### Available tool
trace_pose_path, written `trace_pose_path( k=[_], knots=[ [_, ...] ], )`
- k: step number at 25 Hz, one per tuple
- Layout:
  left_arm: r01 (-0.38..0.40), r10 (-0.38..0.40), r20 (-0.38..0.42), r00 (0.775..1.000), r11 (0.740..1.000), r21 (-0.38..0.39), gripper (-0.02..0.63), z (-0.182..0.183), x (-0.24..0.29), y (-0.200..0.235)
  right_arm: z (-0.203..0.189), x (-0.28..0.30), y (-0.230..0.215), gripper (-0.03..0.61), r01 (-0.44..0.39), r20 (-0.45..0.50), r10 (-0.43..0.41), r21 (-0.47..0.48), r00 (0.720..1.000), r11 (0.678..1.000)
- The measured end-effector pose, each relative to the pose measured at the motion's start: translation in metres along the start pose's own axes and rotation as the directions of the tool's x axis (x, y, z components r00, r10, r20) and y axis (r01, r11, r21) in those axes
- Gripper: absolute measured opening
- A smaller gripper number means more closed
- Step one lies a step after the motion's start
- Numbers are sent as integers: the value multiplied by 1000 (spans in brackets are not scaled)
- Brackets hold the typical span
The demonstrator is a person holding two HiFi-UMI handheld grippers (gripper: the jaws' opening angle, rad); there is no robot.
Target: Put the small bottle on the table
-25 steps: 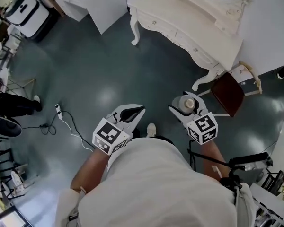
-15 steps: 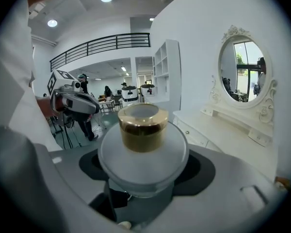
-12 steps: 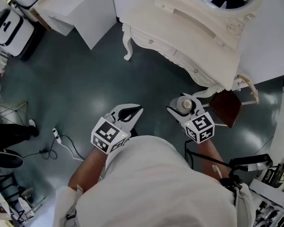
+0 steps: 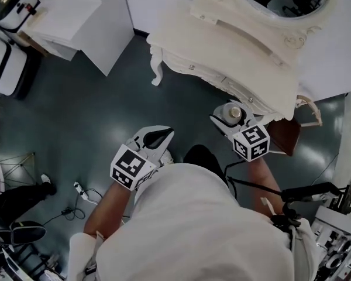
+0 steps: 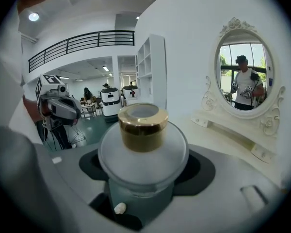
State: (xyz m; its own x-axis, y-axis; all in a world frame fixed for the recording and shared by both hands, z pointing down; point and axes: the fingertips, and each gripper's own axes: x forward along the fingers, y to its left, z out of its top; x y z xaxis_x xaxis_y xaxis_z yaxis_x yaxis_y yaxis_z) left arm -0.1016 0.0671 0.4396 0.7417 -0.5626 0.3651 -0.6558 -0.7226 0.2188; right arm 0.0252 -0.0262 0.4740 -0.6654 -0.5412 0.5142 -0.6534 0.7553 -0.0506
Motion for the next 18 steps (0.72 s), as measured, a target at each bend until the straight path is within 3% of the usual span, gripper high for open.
trace_pose_path(
  k=[10, 18],
  knots=[
    [-61, 61, 0, 998, 997, -47, 3, 23, 25, 115, 66, 117, -107, 337, 30, 5, -30, -15, 1000, 999],
    [-163, 163, -7, 987, 985, -57, 3, 91, 72, 200, 126, 200, -230, 337, 52, 17, -52, -36, 999, 998]
  ],
)
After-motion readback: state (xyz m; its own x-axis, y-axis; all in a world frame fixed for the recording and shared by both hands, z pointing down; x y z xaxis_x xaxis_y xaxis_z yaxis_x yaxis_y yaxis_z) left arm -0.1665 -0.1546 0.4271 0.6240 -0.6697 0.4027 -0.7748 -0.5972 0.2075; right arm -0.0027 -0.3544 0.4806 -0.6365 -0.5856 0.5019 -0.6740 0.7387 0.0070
